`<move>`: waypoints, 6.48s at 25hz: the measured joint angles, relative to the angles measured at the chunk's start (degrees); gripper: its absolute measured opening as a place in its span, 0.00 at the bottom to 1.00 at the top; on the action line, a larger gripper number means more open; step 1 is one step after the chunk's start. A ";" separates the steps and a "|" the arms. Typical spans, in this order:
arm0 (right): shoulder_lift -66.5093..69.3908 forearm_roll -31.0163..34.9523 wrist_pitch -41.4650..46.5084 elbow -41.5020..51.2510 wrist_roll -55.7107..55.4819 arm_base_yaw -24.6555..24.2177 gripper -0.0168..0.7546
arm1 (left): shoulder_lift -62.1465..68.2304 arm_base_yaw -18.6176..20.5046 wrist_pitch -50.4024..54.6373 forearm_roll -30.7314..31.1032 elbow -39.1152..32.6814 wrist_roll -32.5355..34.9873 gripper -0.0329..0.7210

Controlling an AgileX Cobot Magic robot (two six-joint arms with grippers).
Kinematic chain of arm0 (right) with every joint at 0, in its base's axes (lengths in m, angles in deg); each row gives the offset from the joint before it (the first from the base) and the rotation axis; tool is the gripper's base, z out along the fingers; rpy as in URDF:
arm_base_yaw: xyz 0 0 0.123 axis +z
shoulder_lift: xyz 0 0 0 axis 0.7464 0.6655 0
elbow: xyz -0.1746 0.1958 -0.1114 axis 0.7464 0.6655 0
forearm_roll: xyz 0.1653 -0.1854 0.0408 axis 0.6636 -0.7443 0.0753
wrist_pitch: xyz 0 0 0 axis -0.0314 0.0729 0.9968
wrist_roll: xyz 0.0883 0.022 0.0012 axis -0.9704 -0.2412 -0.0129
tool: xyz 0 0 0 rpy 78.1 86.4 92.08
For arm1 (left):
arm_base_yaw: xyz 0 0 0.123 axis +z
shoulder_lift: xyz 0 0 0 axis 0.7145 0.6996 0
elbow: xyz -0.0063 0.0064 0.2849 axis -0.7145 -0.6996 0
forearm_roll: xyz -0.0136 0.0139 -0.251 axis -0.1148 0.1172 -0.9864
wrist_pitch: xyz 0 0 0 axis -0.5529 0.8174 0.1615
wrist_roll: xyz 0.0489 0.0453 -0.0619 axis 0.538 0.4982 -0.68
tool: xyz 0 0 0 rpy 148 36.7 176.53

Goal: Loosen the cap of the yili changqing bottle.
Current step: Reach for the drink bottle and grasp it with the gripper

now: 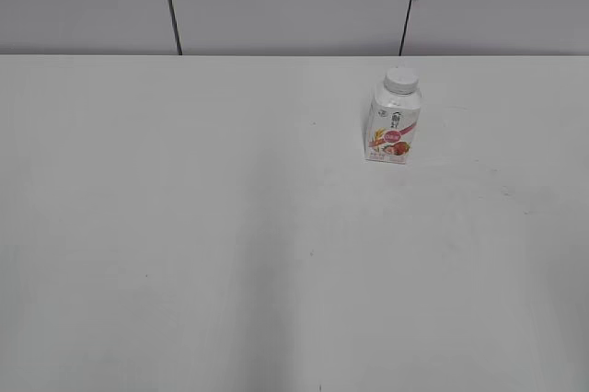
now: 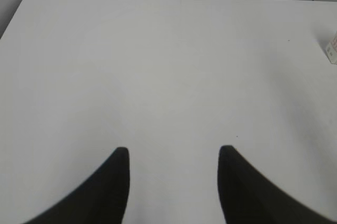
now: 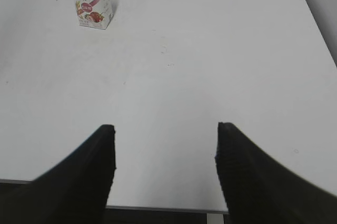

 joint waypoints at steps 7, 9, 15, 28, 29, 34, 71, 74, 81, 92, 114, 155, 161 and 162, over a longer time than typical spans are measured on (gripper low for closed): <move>0.00 0.00 0.00 0.00 0.00 0.00 0.65 | 0.00 0.00 0.00 0.00 0.00 0.00 0.50; 0.00 0.00 0.00 0.00 0.00 0.00 0.65 | 0.00 0.00 0.00 0.00 0.00 0.00 0.50; 0.00 0.00 0.00 0.00 0.00 0.00 0.65 | 0.00 0.00 0.00 0.00 0.00 0.00 0.50; 0.00 0.00 0.00 0.00 0.00 0.00 0.65 | 0.00 0.00 0.00 0.00 0.00 0.00 0.50; 0.00 0.00 0.00 0.00 0.00 0.00 0.65 | 0.00 0.00 0.00 0.00 0.00 0.00 0.50; 0.00 0.00 0.00 0.00 0.00 0.00 0.65 | 0.00 0.00 0.00 0.00 0.00 0.00 0.50; 0.00 0.00 0.00 0.00 0.00 0.00 0.65 | 61.32 -4.83 -77.26 11.75 2.80 0.00 0.50; 0.00 0.00 0.00 0.00 0.00 0.00 0.65 | 68.99 -4.89 -84.79 18.00 2.80 -0.06 0.50; 0.00 0.00 0.00 0.00 0.00 0.00 0.65 | 85.48 -5.01 -104.95 39.39 3.83 -14.54 0.50; 0.00 0.00 0.00 0.00 0.00 0.00 0.65 | 104.60 -4.23 -113.76 55.87 16.67 -22.57 0.50; 0.00 0.00 0.00 0.00 0.00 0.00 0.65 | 132.46 -8.29 -125.96 82.21 53.38 -40.82 0.91; 0.00 0.00 0.00 0.00 0.00 0.00 0.65 | 152.21 -17.13 -124.20 93.92 86.51 -64.72 0.86; 0.00 0.00 0.00 0.00 0.00 0.00 0.65 | 152.21 -18.06 -122.63 93.86 86.51 -64.72 0.87; 0.00 0.00 0.00 0.00 0.00 0.00 0.65 | 152.21 -18.18 -122.35 93.86 86.57 -64.72 0.87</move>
